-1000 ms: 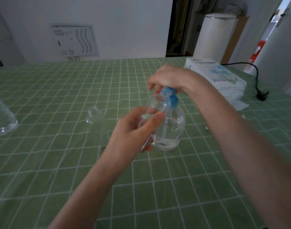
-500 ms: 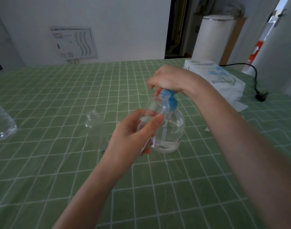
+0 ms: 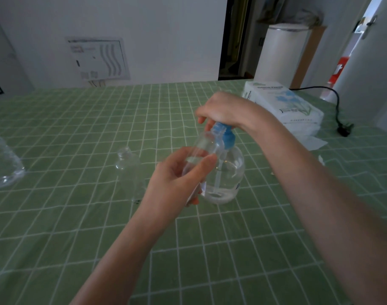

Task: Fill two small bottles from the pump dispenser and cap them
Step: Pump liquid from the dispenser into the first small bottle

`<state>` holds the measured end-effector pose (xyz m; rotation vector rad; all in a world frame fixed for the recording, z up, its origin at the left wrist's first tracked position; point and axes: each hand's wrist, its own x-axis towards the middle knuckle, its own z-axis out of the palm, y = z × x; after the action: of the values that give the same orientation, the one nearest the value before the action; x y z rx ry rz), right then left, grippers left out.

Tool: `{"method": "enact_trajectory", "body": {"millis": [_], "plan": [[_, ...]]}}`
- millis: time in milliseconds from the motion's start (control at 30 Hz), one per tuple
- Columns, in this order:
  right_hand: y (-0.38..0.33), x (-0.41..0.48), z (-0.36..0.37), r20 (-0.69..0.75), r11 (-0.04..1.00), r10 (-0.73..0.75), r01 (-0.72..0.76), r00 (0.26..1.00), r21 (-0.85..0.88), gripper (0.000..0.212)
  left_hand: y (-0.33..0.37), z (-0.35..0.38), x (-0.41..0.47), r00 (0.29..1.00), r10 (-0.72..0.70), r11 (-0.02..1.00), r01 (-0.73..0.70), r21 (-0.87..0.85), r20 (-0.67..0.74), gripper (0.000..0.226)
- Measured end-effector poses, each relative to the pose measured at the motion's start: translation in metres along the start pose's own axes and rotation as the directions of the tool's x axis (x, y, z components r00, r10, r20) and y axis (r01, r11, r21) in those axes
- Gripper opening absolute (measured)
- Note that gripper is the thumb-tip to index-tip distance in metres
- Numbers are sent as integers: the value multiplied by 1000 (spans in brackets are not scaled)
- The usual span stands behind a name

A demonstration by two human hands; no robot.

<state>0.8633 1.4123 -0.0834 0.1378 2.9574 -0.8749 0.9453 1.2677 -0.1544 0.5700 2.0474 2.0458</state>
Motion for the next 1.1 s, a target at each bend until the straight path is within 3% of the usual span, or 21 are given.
{"method": "enact_trajectory", "body": {"millis": [100,233,433,633,1100], "plan": [[-4,0,-9,-76,998,-57,60,995,35,31,3,0,1,1000,10,1000,-10,-5,7,40],[-14,-1,-19,-57,991,-42,49,997,123,35,4,0,1,1000,13,1000,-13,-8,7,43],[-16,3,-8,26,1000,10,-11,1000,22,54,2,0,2,1000,19,1000,-19,-22,13,35],[-14,4,-4,21,998,41,-40,999,-48,64,-1,0,3,1000,24,999,-24,-28,6,31],[-11,1,-1,36,997,28,-26,999,-69,68,-5,0,1,1000,30,999,-29,-15,11,28]]}}
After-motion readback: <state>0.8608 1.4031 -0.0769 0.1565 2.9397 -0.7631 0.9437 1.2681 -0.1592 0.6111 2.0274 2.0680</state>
